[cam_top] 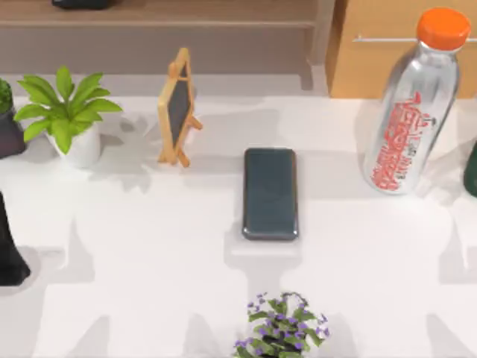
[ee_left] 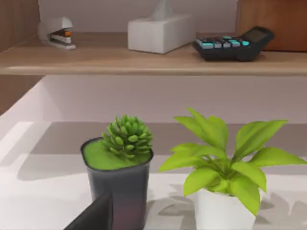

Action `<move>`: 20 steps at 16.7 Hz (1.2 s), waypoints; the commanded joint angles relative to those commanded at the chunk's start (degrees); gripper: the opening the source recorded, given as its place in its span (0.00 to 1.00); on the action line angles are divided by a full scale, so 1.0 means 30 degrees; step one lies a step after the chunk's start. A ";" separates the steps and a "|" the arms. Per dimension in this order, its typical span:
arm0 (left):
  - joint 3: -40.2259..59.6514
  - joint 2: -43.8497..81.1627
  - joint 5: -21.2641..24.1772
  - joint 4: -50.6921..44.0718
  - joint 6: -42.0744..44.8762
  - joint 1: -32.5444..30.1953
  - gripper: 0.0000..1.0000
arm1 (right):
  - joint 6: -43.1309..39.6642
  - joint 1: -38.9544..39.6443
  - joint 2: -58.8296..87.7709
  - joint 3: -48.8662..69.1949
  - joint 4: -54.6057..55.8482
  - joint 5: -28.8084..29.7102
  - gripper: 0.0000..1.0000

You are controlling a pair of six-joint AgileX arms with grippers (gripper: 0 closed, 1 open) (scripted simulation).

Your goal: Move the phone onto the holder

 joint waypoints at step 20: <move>0.0000 0.0000 0.0000 0.0000 0.0000 0.0000 1.00 | 0.8209 0.8676 2.7693 2.7146 -1.4723 -0.1270 1.00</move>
